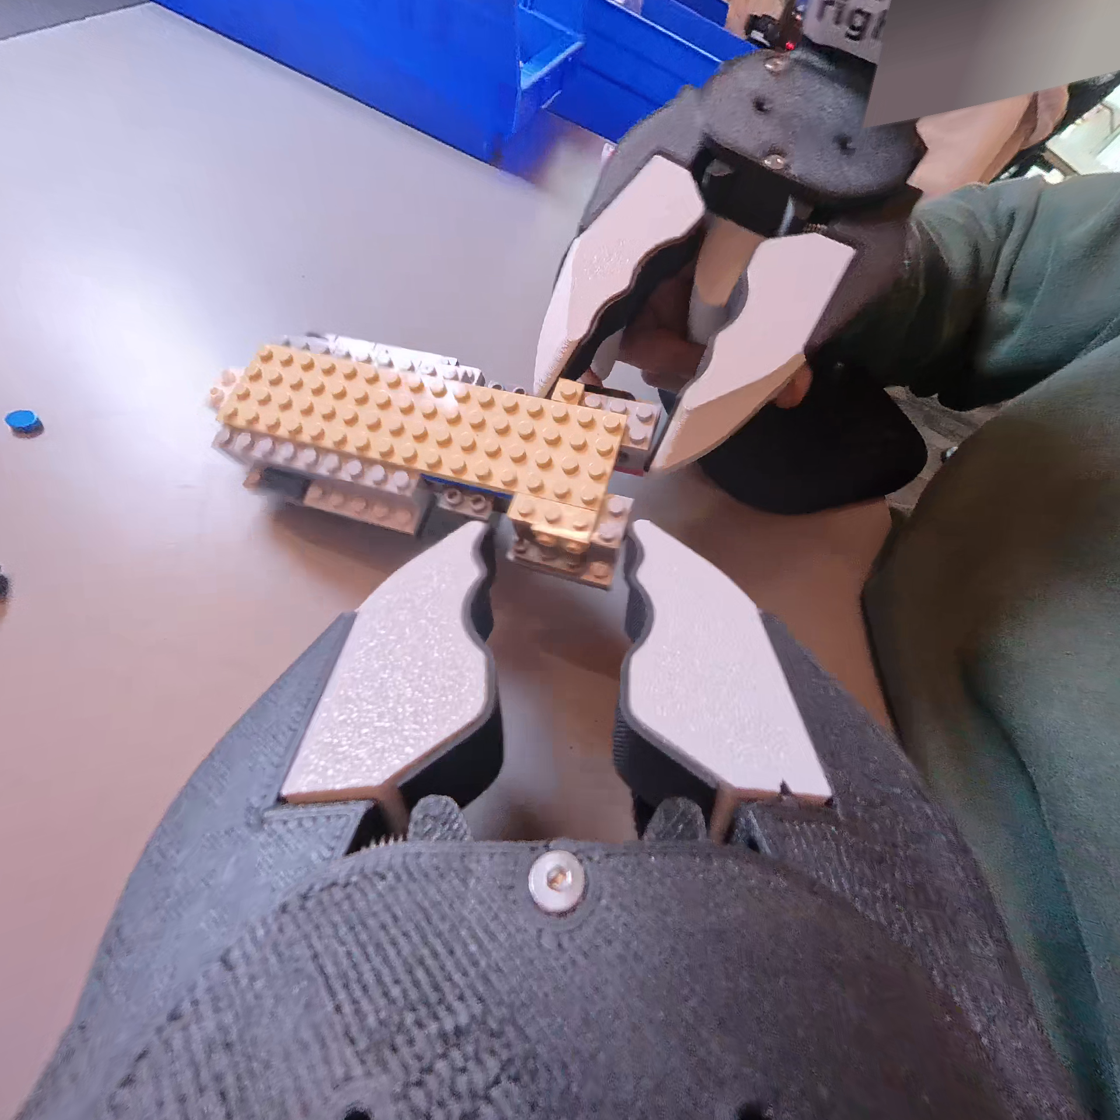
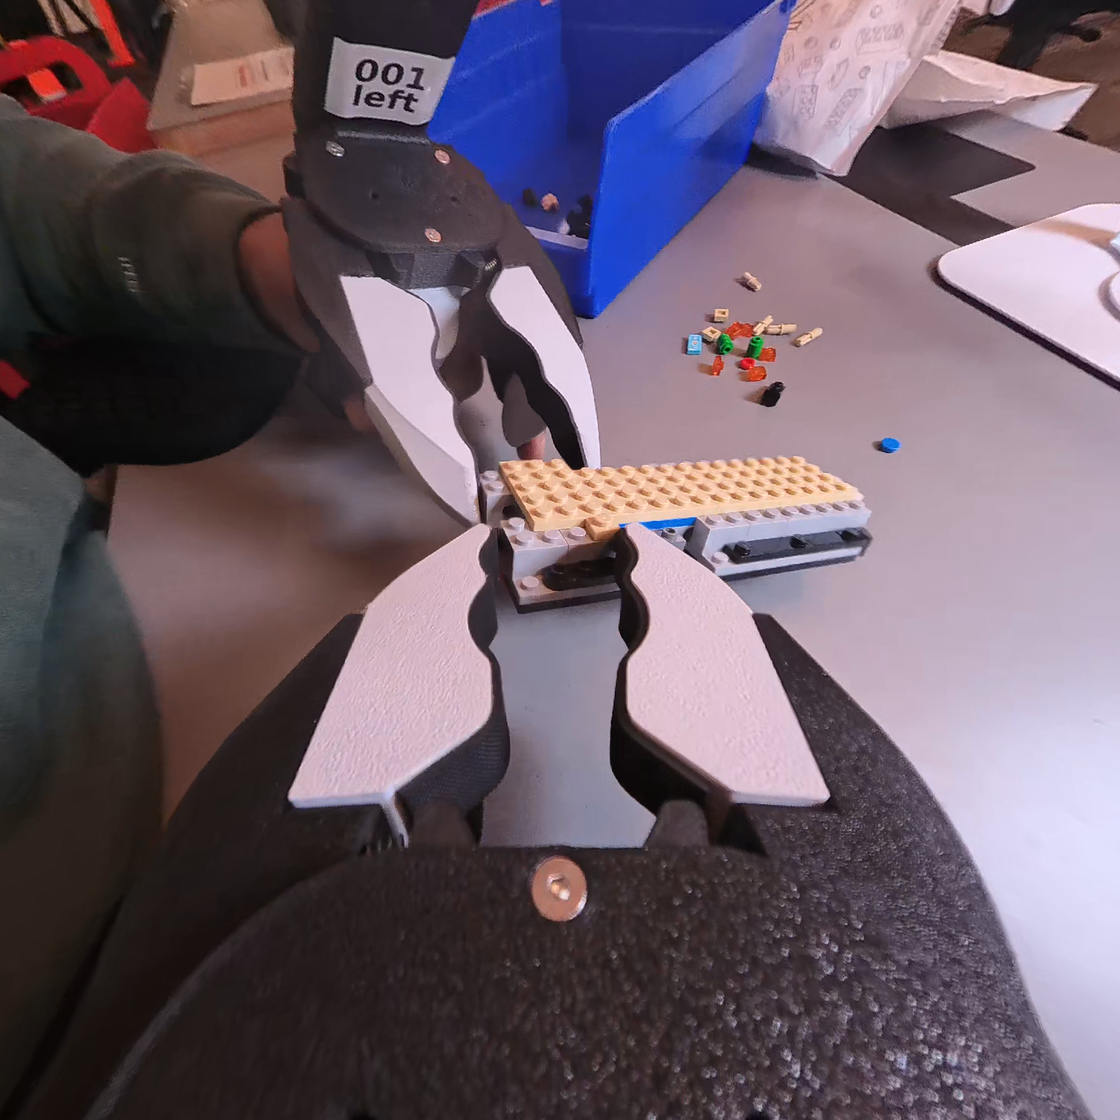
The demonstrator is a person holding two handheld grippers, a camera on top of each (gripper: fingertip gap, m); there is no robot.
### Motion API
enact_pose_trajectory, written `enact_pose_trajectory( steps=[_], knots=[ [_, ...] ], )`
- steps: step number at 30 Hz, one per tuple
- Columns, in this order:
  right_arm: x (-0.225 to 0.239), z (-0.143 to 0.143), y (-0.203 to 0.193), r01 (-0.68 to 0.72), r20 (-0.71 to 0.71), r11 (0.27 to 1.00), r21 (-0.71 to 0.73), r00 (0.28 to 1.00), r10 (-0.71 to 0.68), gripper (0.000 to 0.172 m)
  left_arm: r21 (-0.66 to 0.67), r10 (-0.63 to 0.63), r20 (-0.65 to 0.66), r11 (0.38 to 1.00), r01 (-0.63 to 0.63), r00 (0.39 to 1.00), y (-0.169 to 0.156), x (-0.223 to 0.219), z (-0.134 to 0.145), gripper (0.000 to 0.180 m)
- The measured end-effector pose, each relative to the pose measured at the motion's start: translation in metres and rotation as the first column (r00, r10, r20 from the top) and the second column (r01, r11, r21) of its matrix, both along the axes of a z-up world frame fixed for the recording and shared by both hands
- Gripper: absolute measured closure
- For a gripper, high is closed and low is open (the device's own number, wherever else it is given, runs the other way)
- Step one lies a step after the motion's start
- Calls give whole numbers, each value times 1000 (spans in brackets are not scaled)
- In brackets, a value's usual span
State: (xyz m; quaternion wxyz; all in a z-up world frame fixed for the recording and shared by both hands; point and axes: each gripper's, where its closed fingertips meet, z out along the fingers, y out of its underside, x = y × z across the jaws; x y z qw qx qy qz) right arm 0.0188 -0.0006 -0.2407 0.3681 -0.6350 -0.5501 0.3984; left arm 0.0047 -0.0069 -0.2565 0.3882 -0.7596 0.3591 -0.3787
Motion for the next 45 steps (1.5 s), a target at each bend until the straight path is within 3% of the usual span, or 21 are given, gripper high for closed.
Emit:
enact_pose_trajectory(
  steps=[4, 8, 14, 20, 24, 32, 35, 38, 41, 45],
  knots=[
    [5, -1, -2, -91, -19, 984, -156, 996, 89, 137, 117, -24, -65, 993, 32, 998, -1, 0, 8, 144],
    [7, 3, -5, -178, -63, 965, -192, 984, 169, 138, 117, -42, -73, 992, 50, 996, -4, -1, 7, 144],
    [10, -1, -3, -255, -87, 879, -403, 967, 240, 146, 257, -45, -166, 962, 88, 985, -6, 0, 8, 145],
    [10, -10, -3, -286, -51, 873, -394, 956, 290, 163, 358, -61, -258, 921, 154, 964, -10, 1, 3, 145],
    [13, -21, -8, -323, 11, 873, -364, 936, 351, 164, 392, -98, -310, 893, 221, 946, -16, 3, -3, 145],
    [18, -25, -10, -323, -21, 764, -559, 926, 376, 166, 466, -139, -351, 832, 301, 926, -20, 7, -5, 145],
    [23, -25, 6, -277, -19, 784, -555, 947, 321, 166, 440, -203, -411, 810, 389, 889, -31, 8, -19, 146],
    [32, -20, 10, -277, -20, 833, -479, 952, 305, 166, 444, -183, -429, 810, 383, 885, -32, 5, -26, 146],
    [30, -16, -1, -314, -16, 870, -380, 943, 333, 166, 413, -193, -387, 838, 357, 902, -27, 5, -23, 146],
    [29, 12, -3, -374, -145, 905, -204, 926, 350, 166, 344, -179, -367, 885, 312, 913, -22, 5, -28, 146]
  ],
)
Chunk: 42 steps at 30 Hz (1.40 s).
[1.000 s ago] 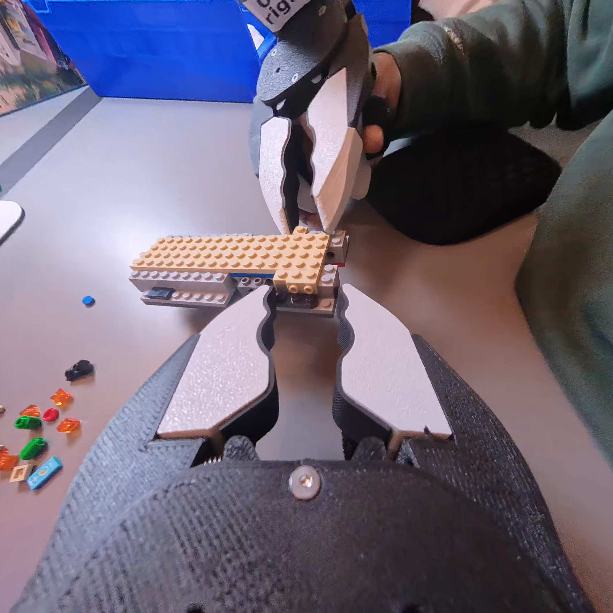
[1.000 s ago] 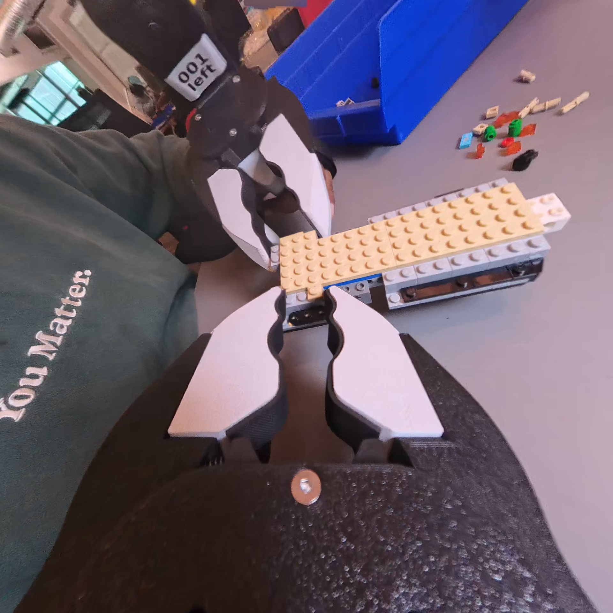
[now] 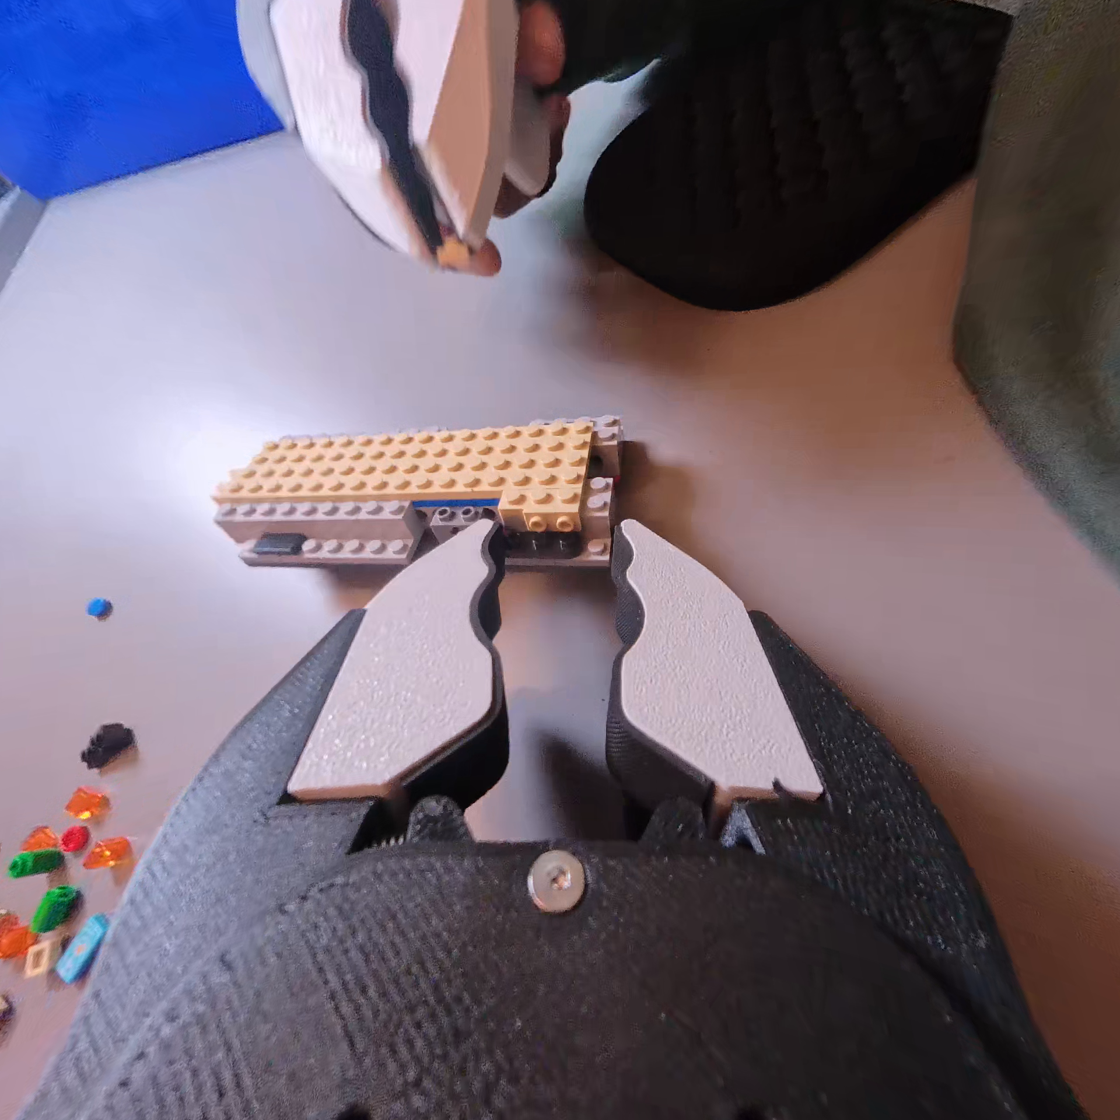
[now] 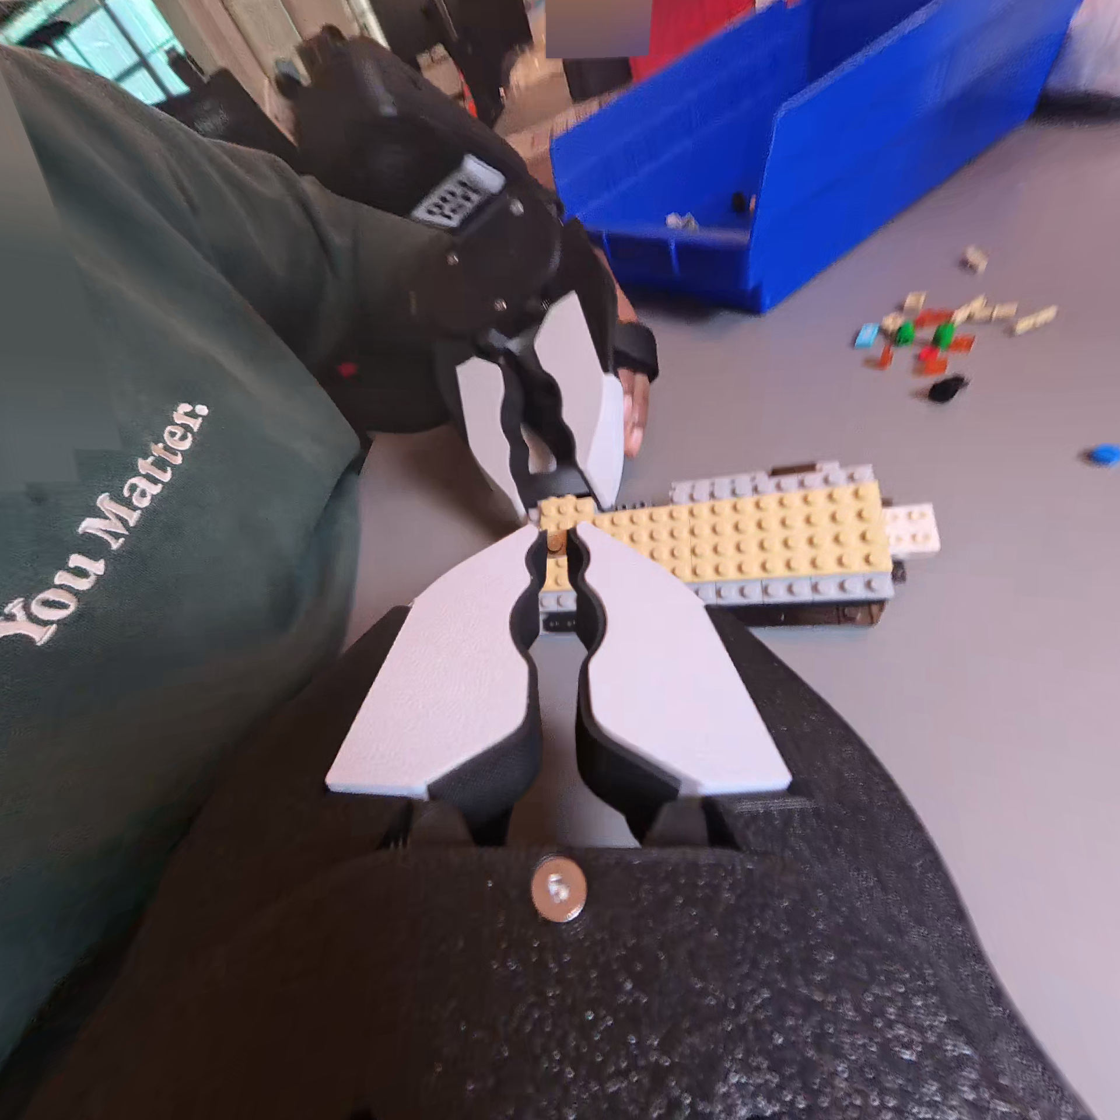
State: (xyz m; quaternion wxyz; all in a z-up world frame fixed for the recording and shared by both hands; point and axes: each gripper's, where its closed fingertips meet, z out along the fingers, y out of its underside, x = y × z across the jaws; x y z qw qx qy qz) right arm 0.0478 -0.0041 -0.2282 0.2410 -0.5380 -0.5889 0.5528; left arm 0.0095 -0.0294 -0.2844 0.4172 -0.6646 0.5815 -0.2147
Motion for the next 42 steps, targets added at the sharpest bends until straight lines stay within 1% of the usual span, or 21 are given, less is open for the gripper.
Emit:
enact_pose_trajectory(
  steps=[3, 6, 7, 9, 11, 15, 18, 22, 24, 25, 26, 27, 28, 29, 30, 31, 33, 35, 38, 40, 42],
  knots=[
    [-1, 15, 1, 39, -135, 994, 105, 991, -24, 165, -57, 32, 37, 998, -30, 999, 3, -1, 2, 145],
    [-4, 22, -5, 84, -204, 962, 261, 978, -30, 165, -212, 81, 197, 976, -38, 977, 5, -1, 24, 140],
    [-6, 22, -8, 98, -213, 939, 331, 977, -27, 165, -287, 102, 287, 958, -17, 952, 5, 0, 36, 143],
    [-12, 24, -16, 119, -236, 887, 446, 972, -11, 165, -437, 162, 462, 897, 65, 872, 3, 4, 61, 146],
    [-19, 26, -23, 140, -255, 831, 538, 967, 2, 165, -533, 214, 577, 830, 165, 788, 2, 9, 80, 149],
    [-27, 26, -29, 176, -267, 737, 652, 964, 6, 165, -598, 233, 624, 756, 264, 746, -6, 19, 86, 156],
    [-29, 25, -32, 183, -268, 710, 680, 963, 8, 165, -601, 225, 605, 758, 253, 763, -8, 23, 81, 171],
    [-28, 26, -33, 188, -271, 694, 695, 963, 11, 165, -602, 222, 601, 758, 252, 768, -7, 23, 83, 175],
    [-29, 23, -28, 192, -256, 694, 694, 967, -12, 163, -572, 197, 549, 797, 194, 812, -3, 19, 79, 177],
    [-29, 20, -24, 191, -239, 703, 685, 971, -30, 156, -534, 188, 493, 836, 125, 849, 4, 14, 77, 177],
    [-28, 16, -19, 185, -213, 721, 667, 976, -54, 149, -453, 189, 404, 891, 17, 895, 17, 4, 74, 177],
    [-27, 12, -13, 176, -179, 746, 643, 981, -77, 143, -328, 205, 287, 939, -105, 936, 34, -12, 72, 177],
    [-26, 8, -7, 172, -149, 770, 615, 984, -101, 136, -174, 243, 156, 961, -215, 958, 55, -32, 73, 177],
    [-24, 5, -1, 177, -128, 789, 588, 984, -124, 133, -32, 286, 9, 958, -286, 958, 74, -53, 73, 177],
    [-23, 2, 4, 181, -114, 805, 565, 983, -141, 133, 60, 321, -140, 947, -316, 936, 91, -73, 71, 177],
    [-22, -1, 7, 180, -98, 819, 544, 984, -151, 132, 92, 327, -270, 945, -314, 906, 102, -88, 65, 177],
    [-20, -8, 12, 181, -67, 839, 514, 983, -171, 133, 50, 267, -475, 960, -277, 838, 114, -107, 49, 177],
    [-19, -16, 15, 178, -36, 852, 492, 982, -184, 133, 13, 174, -619, 977, -212, 766, 125, -118, 34, 176],
    [-16, -24, 19, 183, -16, 879, 441, 980, -196, 134, -100, 35, -744, 982, -163, 667, 131, -127, 10, 176],
    [-14, -25, 21, 192, -14, 896, 400, 979, -203, 136, -163, -33, -769, 976, -146, 639, 132, -128, -2, 175],
    [-12, -24, 24, 201, -16, 900, 386, 977, -211, 137, -195, -61, -786, 969, -153, 615, 134, -132, -9, 168]
  ],
)
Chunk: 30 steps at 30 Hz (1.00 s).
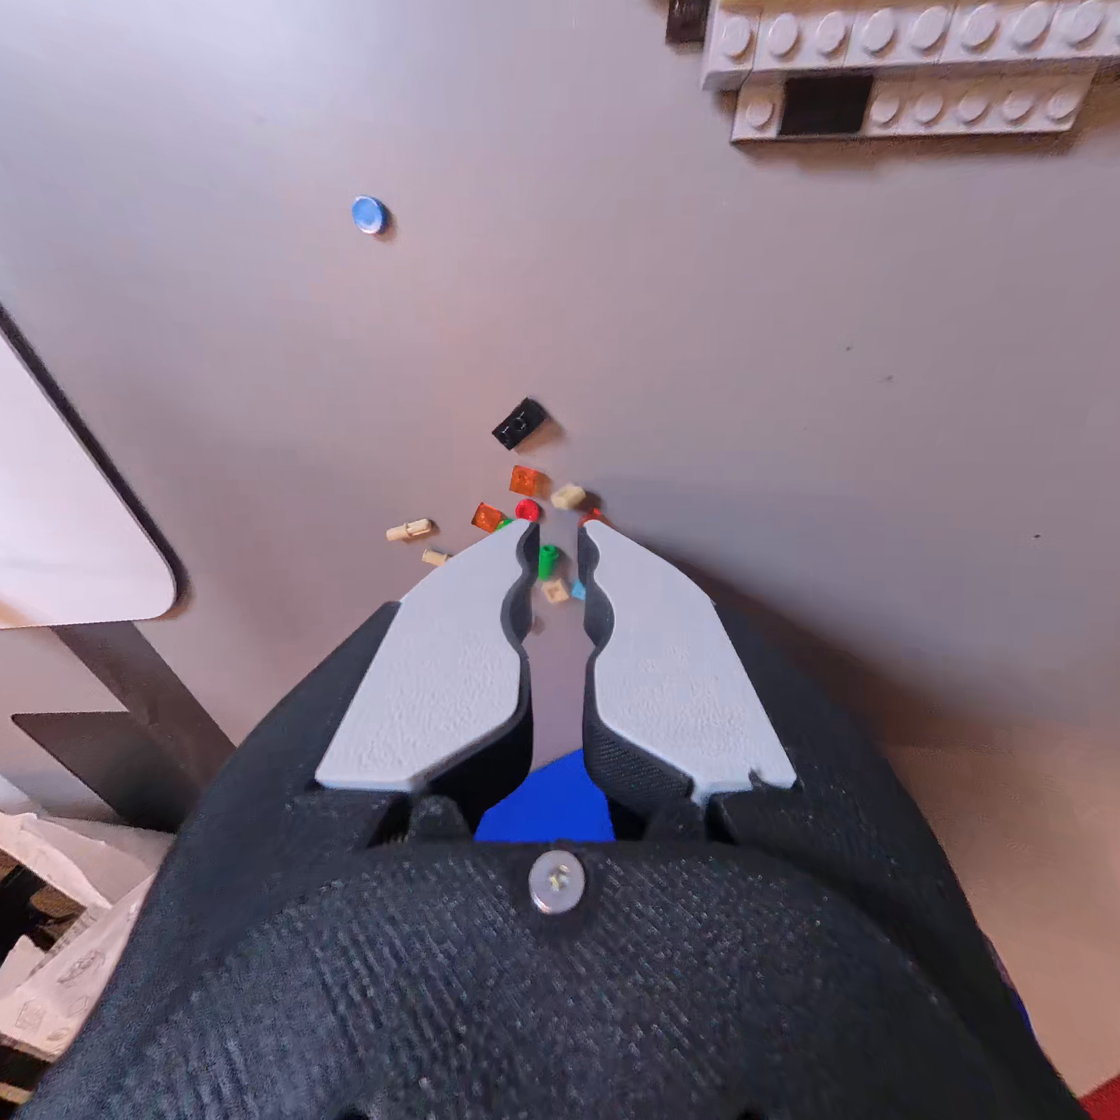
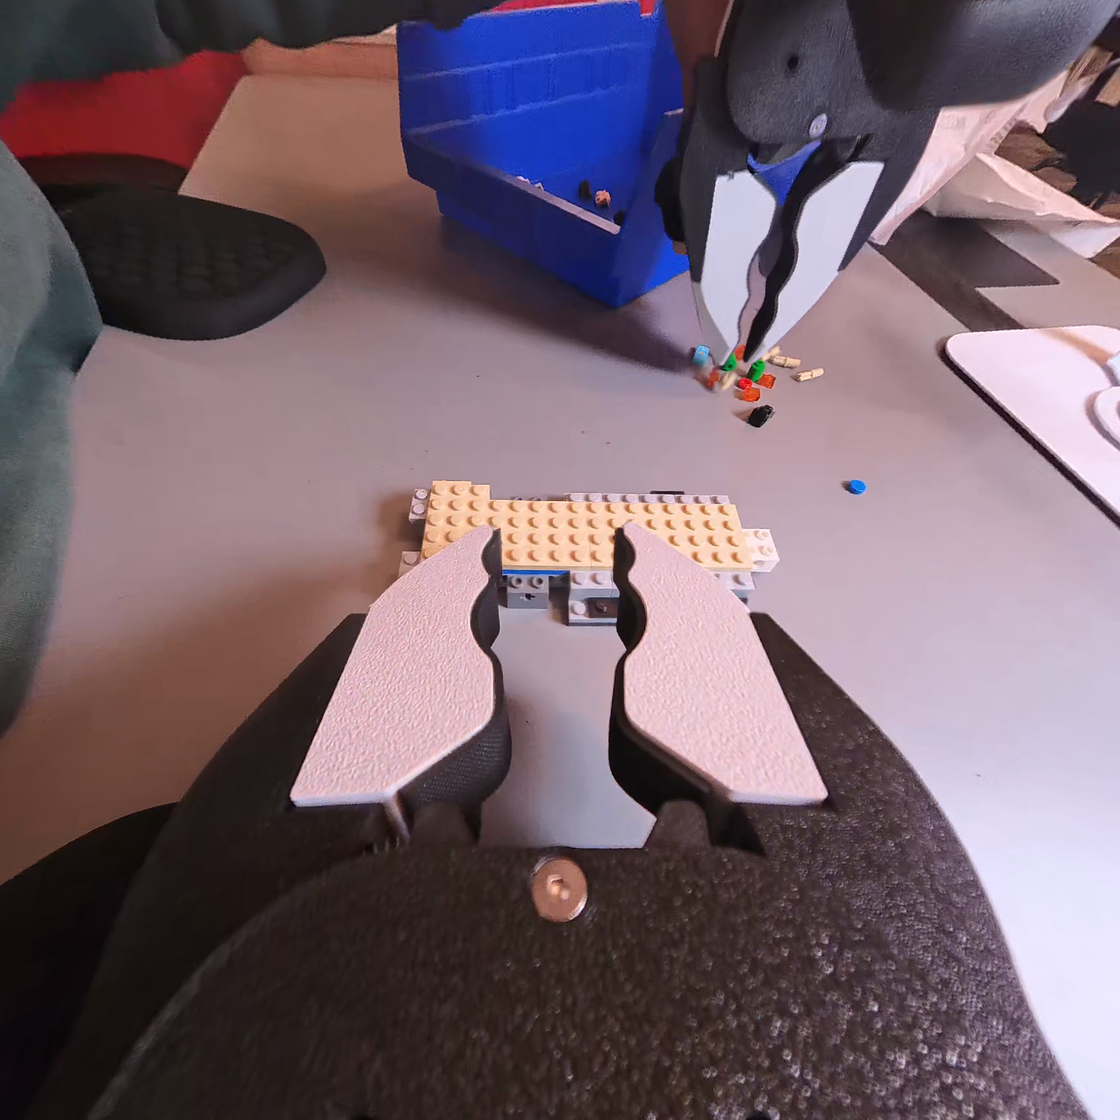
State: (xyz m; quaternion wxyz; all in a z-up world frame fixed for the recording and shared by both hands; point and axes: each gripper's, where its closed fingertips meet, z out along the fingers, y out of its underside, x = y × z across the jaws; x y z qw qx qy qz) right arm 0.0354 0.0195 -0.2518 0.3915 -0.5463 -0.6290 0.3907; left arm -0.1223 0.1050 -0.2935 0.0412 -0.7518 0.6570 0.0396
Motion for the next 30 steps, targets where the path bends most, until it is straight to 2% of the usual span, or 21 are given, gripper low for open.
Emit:
enact_pose_trajectory(
  steps=[4, 7, 9, 11, 14, 18, 20, 23, 30],
  knots=[
    [3, 0, 3, 9, 3, 1000, 3, 1000, -9, 138, 20, -5, -3, 1000, 5, 1000, 5, -2, -1, 156],
    [4, 1, 2, 6, 13, 1000, 8, 1000, -6, 138, 92, -29, 54, 995, 24, 998, 2, 11, 16, 152],
    [6, -1, -1, -6, 46, 1000, 13, 999, 6, 138, 116, -64, 170, 992, 44, 983, -15, 36, 32, 152],
    [8, -6, -7, -26, 107, 1000, 3, 994, 25, 137, 103, -107, 299, 991, 80, 948, -44, 63, 42, 154],
    [7, -13, -24, -78, 174, 997, -24, 981, 81, 136, 76, -130, 455, 991, 107, 881, -88, 94, 39, 164],
    [0, -20, -40, -107, 229, 994, 19, 968, 100, 129, 52, -89, 578, 996, 72, 811, -120, 113, 18, 167],
    [-5, -22, -44, -117, 245, 991, 68, 965, 97, 126, 48, -57, 628, 998, 35, 776, -121, 118, 12, 169],
    [-11, -28, -47, -133, 271, 980, 147, 958, 89, 123, -72, 64, 706, 997, -19, 705, -122, 124, 10, 168],
    [-10, -39, -38, -131, 316, 962, 240, 947, 50, 130, -224, 172, 754, 975, 2, 634, -130, 137, 6, 163]
  ],
)
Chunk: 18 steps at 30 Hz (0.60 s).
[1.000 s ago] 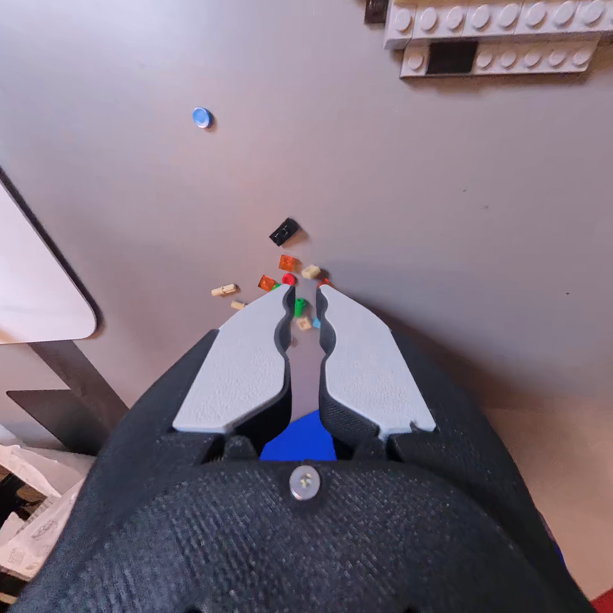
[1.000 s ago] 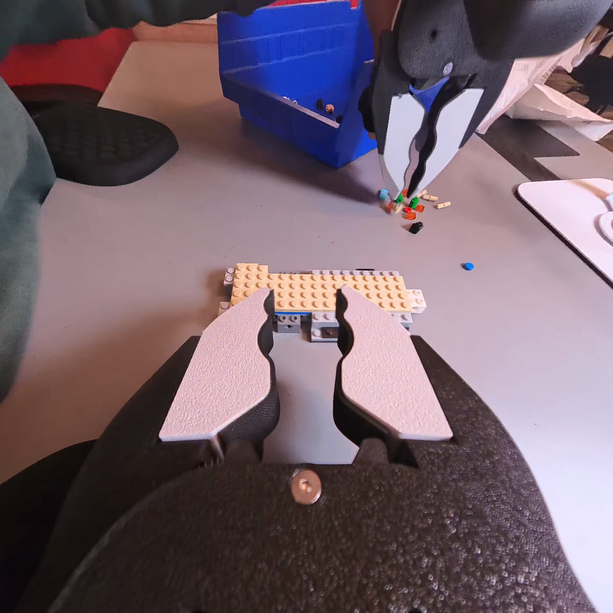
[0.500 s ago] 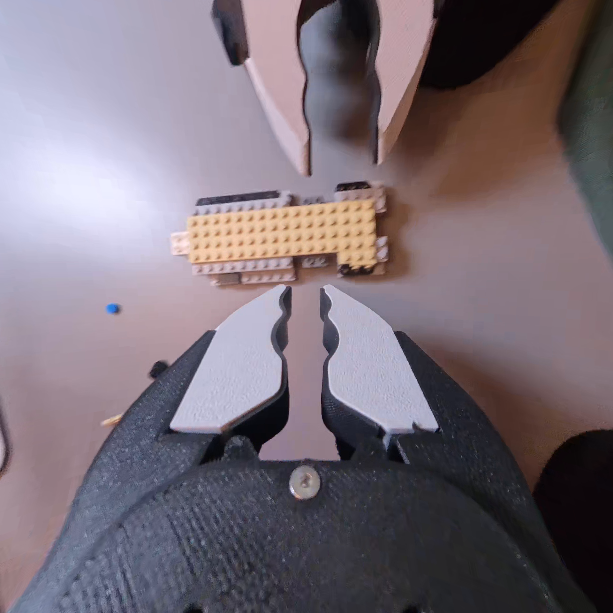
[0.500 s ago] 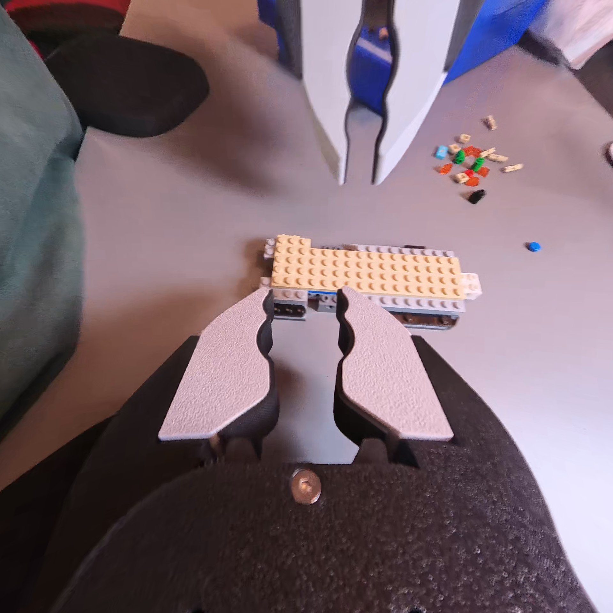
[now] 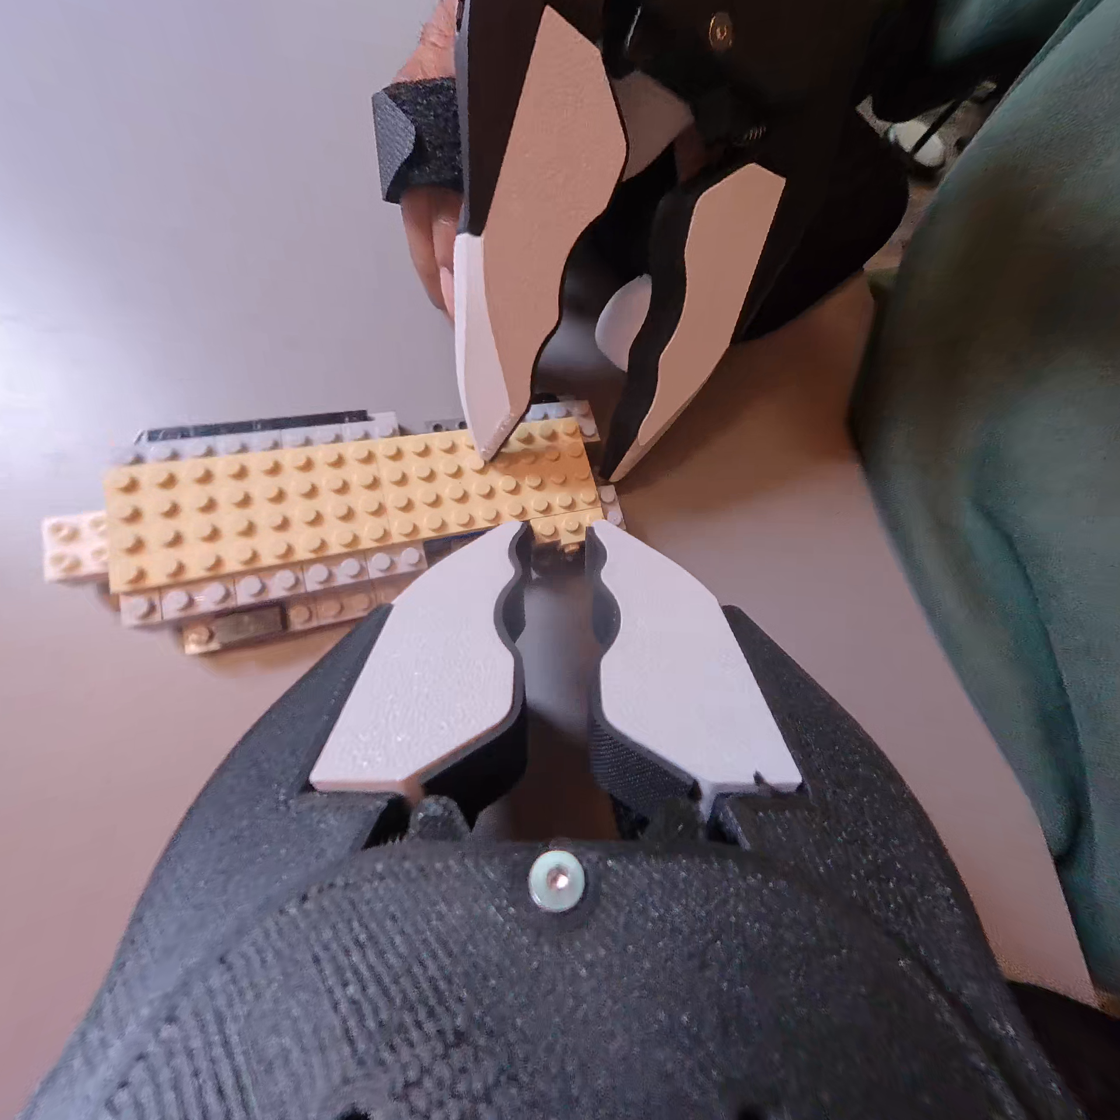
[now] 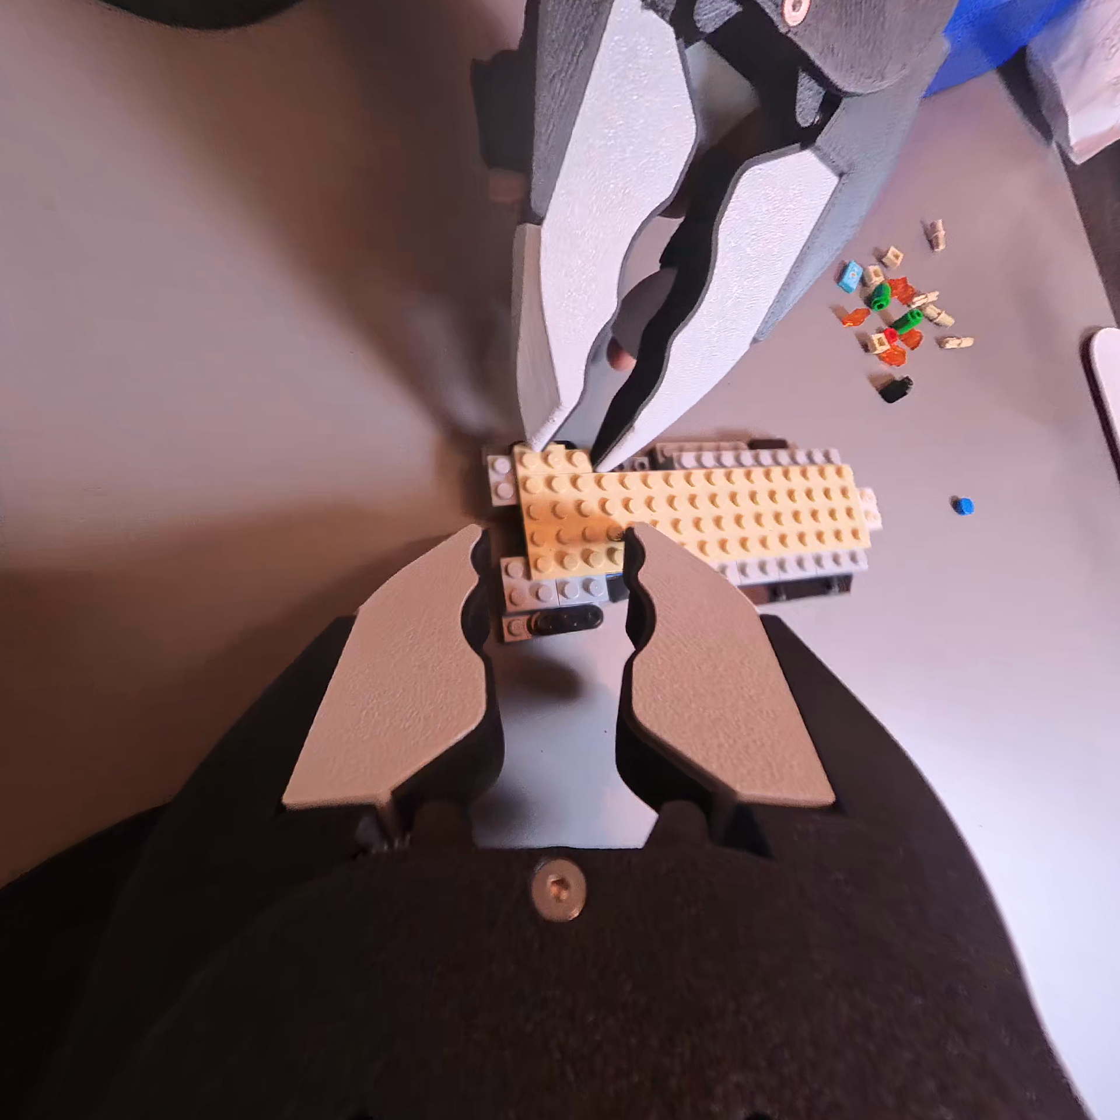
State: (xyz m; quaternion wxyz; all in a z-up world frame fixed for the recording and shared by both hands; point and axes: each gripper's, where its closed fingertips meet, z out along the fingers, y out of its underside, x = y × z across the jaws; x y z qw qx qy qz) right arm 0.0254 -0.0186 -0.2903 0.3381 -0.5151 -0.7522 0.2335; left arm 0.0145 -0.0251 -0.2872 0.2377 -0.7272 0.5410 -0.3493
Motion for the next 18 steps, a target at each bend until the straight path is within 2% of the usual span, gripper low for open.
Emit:
enact_pose_trajectory(
  steps=[3, 6, 10, 18],
  knots=[
    [2, -1, 2, -8, -11, 1000, -2, 1000, 8, 131, -57, 31, 21, 998, -30, 999, 0, 3, -1, 165],
    [0, -1, 2, -9, -28, 1000, -3, 1000, 9, 131, -170, 111, 40, 980, -103, 993, 1, 4, -1, 166],
    [-2, 0, 1, -6, -44, 1000, 12, 999, 7, 131, -344, 234, 44, 916, -205, 971, 3, 3, 1, 171],
    [-4, 1, -1, 46, -47, 999, 15, 998, -46, 131, -356, 298, -14, 891, -283, 954, 4, 2, 0, 172]
  ],
)
